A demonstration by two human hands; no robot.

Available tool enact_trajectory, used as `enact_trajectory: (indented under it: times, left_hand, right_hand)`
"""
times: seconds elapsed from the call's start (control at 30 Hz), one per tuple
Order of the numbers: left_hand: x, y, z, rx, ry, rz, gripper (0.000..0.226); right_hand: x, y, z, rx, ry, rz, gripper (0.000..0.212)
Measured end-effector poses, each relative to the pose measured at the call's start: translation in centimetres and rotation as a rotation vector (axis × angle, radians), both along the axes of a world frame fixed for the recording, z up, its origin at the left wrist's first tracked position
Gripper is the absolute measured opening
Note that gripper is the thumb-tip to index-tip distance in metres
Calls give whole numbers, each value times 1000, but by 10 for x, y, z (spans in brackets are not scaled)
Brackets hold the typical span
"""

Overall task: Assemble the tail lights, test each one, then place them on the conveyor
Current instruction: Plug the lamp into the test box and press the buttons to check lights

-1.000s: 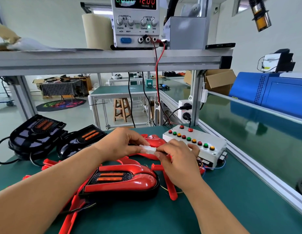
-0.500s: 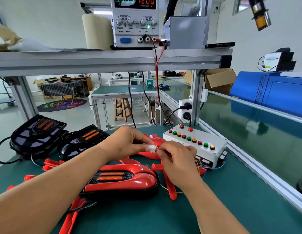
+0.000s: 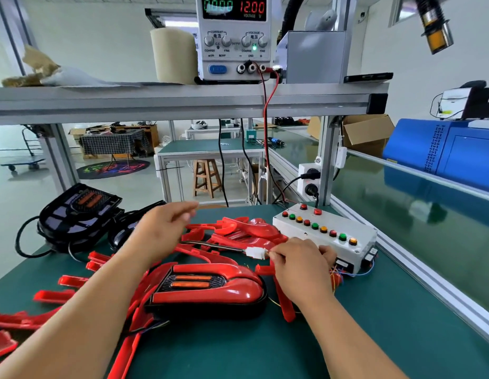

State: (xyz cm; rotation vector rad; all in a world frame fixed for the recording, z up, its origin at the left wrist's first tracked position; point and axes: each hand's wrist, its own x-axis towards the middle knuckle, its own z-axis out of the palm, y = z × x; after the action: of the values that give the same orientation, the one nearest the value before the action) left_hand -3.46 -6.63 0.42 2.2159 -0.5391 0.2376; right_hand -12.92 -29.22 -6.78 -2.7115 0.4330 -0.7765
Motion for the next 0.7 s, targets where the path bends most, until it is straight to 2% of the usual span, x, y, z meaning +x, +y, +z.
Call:
enact_trajectory:
  times: [0.07, 0.27, 0.3, 0.37, 0.43, 0.6, 0.7]
  left_hand:
    - [-8, 25, -15, -86, 86, 114, 34]
    - [-25, 50, -55, -69, 231, 202, 33]
    - [-26, 50, -57, -38, 229, 201, 33]
    - [-27, 50, -55, 152, 187, 190, 32]
    - [-30, 49, -52, 319, 133, 159, 31]
    - [-28, 53, -51, 338, 154, 99, 36]
    - [-25, 53, -55, 380, 155, 75, 37]
  right_hand:
    - [1, 1, -1, -21, 31, -38, 25]
    - [-5, 6, 5, -36, 24, -78, 17]
    - [-7, 6, 8, -55, 13, -81, 15]
    - [-5, 7, 16, -111, -1, -79, 17]
    - [4, 6, 26, -151, 37, -65, 25]
    - [42, -4, 36, -242, 393, -31, 62]
    - [57, -13, 34, -221, 482, -44, 77]
